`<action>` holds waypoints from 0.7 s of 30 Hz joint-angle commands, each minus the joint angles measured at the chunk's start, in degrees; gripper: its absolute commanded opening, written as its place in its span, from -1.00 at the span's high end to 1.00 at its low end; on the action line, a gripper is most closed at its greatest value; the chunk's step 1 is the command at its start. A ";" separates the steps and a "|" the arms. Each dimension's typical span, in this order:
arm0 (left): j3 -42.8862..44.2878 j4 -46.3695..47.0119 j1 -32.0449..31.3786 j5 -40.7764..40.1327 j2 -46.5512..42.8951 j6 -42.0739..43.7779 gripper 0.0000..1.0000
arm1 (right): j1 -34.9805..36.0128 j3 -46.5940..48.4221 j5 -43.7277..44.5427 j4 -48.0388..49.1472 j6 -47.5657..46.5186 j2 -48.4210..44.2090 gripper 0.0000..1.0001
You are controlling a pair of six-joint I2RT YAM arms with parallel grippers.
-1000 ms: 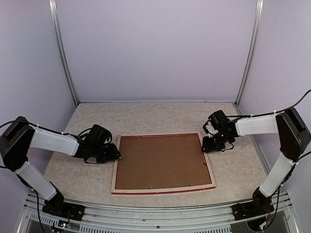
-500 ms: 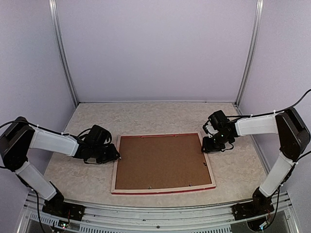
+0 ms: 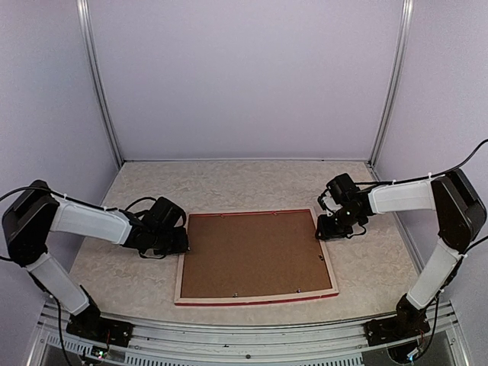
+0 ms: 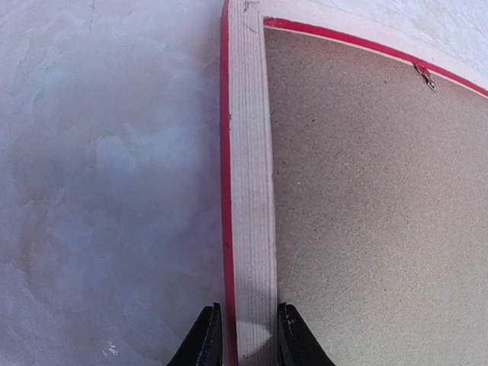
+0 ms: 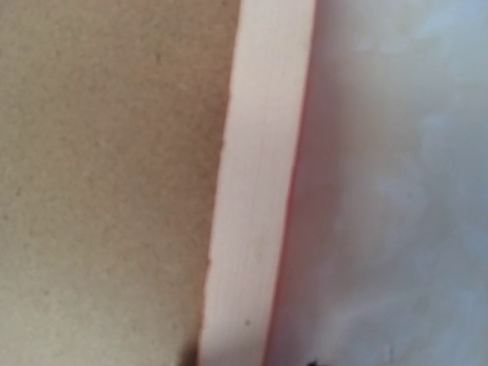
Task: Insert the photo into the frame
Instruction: Press the fastener onto the backboard.
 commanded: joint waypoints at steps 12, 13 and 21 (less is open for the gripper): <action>2.20 -7.79 -0.44 -0.84 2.30 2.53 0.45 | 0.25 -0.40 -0.02 0.19 0.11 0.94 0.30; 2.10 -7.60 -0.44 -0.35 1.22 2.40 0.43 | 0.27 -0.46 -0.11 0.30 0.16 1.04 0.30; 1.51 -5.34 -0.91 3.35 -0.25 0.87 0.12 | 0.28 -0.72 -0.42 0.73 0.12 1.13 0.30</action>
